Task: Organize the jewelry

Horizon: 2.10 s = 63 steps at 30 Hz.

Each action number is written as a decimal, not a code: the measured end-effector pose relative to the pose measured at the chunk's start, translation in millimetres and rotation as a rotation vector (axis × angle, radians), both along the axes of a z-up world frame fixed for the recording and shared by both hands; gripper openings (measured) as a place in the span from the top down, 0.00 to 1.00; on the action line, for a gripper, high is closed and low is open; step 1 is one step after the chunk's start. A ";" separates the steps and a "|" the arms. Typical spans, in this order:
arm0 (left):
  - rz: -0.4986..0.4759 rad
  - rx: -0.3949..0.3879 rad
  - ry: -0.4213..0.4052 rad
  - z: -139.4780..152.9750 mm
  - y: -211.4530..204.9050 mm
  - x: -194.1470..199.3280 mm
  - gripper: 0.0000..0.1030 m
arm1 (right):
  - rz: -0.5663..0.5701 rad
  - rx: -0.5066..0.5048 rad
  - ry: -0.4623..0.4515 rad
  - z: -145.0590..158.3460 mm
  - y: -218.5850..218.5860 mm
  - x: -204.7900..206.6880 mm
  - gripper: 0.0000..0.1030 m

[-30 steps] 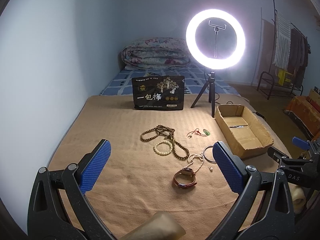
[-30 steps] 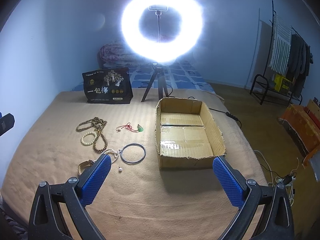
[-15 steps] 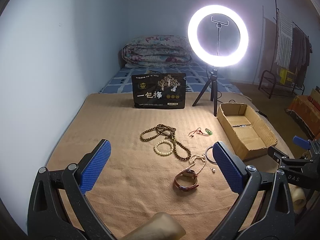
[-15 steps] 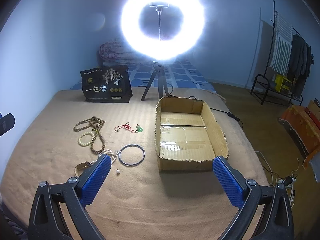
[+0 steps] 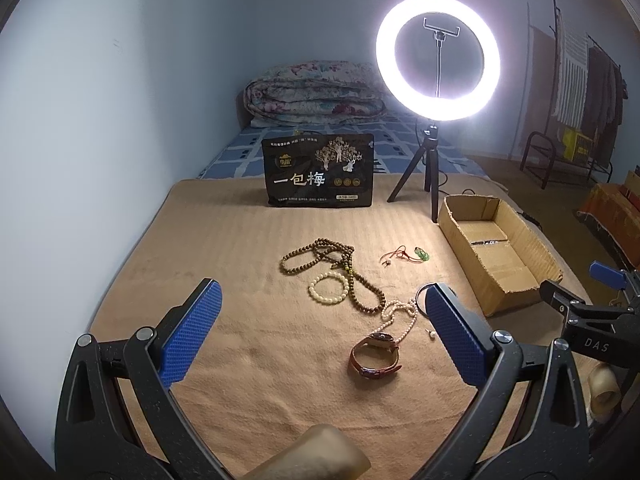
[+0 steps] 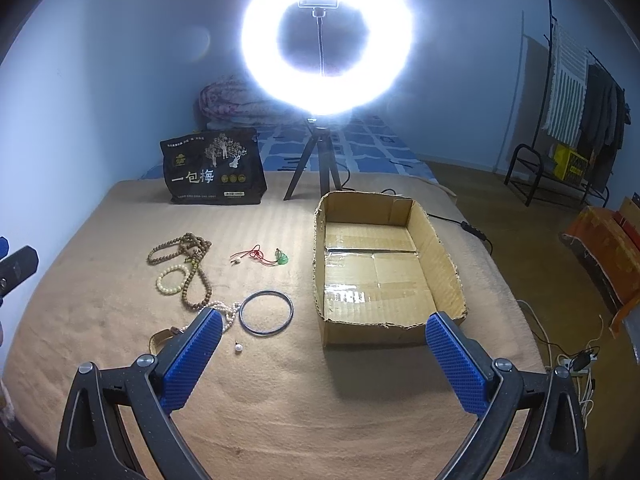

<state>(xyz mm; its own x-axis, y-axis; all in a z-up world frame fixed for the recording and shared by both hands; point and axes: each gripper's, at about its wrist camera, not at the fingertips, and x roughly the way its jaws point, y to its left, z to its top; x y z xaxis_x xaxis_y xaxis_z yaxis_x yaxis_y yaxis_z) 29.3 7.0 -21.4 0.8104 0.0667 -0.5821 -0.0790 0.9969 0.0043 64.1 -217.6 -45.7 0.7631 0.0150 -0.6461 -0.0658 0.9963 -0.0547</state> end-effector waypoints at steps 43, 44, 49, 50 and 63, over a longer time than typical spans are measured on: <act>-0.102 -0.139 0.304 -54.3 15.5 33.1 0.30 | 0.224 0.121 0.291 -42.0 22.5 34.5 0.26; -0.108 -0.145 0.318 -57.5 15.1 36.2 0.33 | 0.234 0.115 0.297 -44.1 24.7 36.6 0.27; -0.154 -0.213 0.421 -79.8 7.6 53.7 0.51 | 0.284 0.094 0.343 -59.8 33.6 44.7 0.41; -0.160 -0.226 0.437 -84.4 6.1 56.2 0.52 | 0.298 0.095 0.360 -64.8 36.1 46.8 0.42; -0.141 -0.309 0.593 -137.0 6.8 89.5 0.68 | 0.385 0.052 0.459 -102.7 64.4 70.7 0.62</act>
